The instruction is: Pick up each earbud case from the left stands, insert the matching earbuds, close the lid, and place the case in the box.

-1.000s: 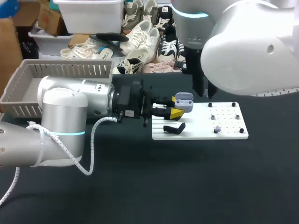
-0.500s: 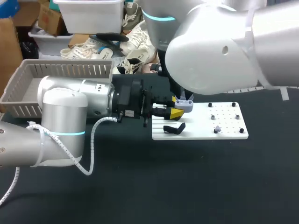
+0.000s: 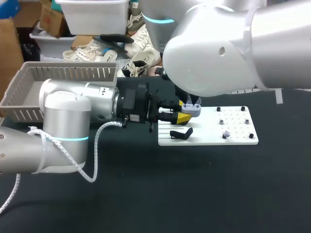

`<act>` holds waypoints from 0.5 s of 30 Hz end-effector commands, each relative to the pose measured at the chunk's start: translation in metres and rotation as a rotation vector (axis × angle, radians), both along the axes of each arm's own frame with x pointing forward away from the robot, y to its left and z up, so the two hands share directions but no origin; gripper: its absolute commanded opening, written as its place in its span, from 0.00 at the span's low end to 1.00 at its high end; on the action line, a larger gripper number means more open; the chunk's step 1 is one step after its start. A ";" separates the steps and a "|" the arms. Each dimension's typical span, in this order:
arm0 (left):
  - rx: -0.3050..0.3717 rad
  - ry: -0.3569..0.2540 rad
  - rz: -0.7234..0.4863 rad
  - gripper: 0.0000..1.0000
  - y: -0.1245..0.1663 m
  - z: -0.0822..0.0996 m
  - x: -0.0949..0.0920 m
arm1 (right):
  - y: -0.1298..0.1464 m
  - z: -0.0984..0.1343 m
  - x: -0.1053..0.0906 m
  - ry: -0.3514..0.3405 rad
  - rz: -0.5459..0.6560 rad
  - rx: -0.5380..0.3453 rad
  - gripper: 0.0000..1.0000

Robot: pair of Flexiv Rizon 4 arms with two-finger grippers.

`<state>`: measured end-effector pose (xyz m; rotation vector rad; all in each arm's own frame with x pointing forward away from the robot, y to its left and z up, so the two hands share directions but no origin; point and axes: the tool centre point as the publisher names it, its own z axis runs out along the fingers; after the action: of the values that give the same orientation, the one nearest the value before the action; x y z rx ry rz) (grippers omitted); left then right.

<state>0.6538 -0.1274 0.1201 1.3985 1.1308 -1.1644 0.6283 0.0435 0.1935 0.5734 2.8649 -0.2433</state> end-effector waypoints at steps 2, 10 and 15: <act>-0.002 -0.001 0.001 0.00 0.000 0.000 0.000 | 0.000 0.000 -0.002 -0.004 -0.003 -0.002 0.00; -0.002 -0.001 0.001 0.00 0.000 0.000 0.000 | 0.000 0.001 -0.001 -0.004 -0.005 -0.003 0.00; -0.002 -0.001 0.001 0.00 0.000 0.000 0.000 | -0.004 0.002 0.001 0.025 -0.061 -0.014 0.00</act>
<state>0.6538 -0.1274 0.1201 1.3985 1.1308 -1.1644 0.6255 0.0373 0.1923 0.6406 2.8607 -0.2660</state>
